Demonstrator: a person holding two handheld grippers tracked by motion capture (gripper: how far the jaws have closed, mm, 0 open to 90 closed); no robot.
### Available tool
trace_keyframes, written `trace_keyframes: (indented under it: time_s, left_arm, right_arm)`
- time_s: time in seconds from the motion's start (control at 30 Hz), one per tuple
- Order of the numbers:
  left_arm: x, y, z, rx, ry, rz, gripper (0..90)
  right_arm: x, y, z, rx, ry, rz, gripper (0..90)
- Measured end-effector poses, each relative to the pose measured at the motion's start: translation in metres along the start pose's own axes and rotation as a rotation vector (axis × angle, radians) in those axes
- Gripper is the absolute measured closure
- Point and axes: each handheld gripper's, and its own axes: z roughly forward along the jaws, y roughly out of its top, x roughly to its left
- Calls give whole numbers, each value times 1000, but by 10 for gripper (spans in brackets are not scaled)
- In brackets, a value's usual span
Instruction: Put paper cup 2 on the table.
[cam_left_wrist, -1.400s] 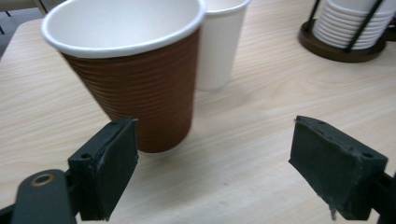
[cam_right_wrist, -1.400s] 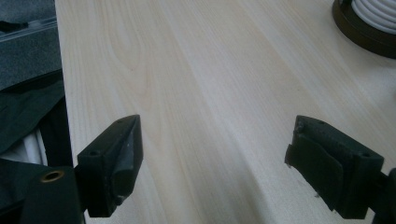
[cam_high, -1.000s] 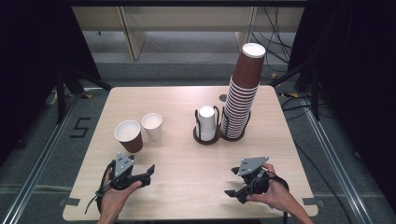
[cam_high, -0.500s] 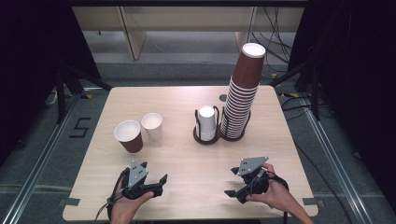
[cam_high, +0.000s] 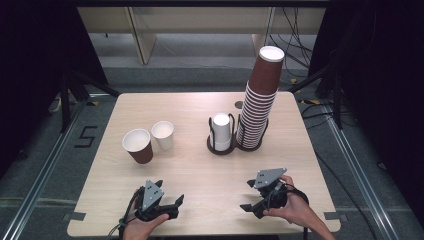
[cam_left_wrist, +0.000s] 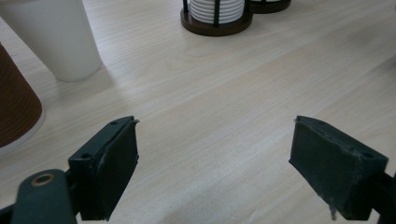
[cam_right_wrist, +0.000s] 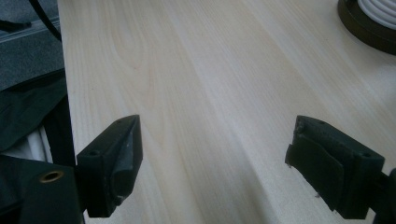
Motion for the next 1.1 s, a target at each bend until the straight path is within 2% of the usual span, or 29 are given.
trace_keyframes:
  time_s: [0.07, 0.13, 0.2, 0.4, 0.47, 0.57, 0.73, 0.77, 0.97, 1.0, 1.1]
  left_arm:
    - [-2, -2, -1, -10, -14, -1, 146]
    - [-4, -3, -3, -7, -25, 16, 146]
    - [-7, -5, -4, -22, -47, 16, 145]
    - [-14, -9, -9, -15, -70, 41, 146]
    - [-16, -11, -9, -20, -87, 33, 146]
    - [-18, -12, -13, -21, -97, 24, 146]
    - [-20, -15, -16, -12, -99, 36, 146]
    - [-20, -15, -15, -17, -110, 38, 146]
    - [-24, -16, -19, -15, -108, 54, 146]
    - [-25, -17, -18, -20, -109, 47, 145]
    - [-29, -19, -18, -11, -115, 59, 146]
  right_arm:
    - [1, -1, 0, -9, 7, 15, 178]
    - [2, -3, -1, -13, 17, 31, 178]
    - [4, -6, -1, -13, 18, 33, 178]
    - [10, -14, -2, -11, 17, 44, 177]
    - [12, -16, -3, -10, 22, 48, 175]
    - [16, -20, -6, -16, 12, 59, 170]
    - [18, -27, -12, -45, -3, 78, 166]
    - [18, -29, -13, -46, -1, 82, 166]
    - [25, -40, -16, -58, -6, 121, 162]
    - [26, -41, -16, -65, -5, 114, 161]
    - [29, -45, -18, -76, -1, 128, 160]
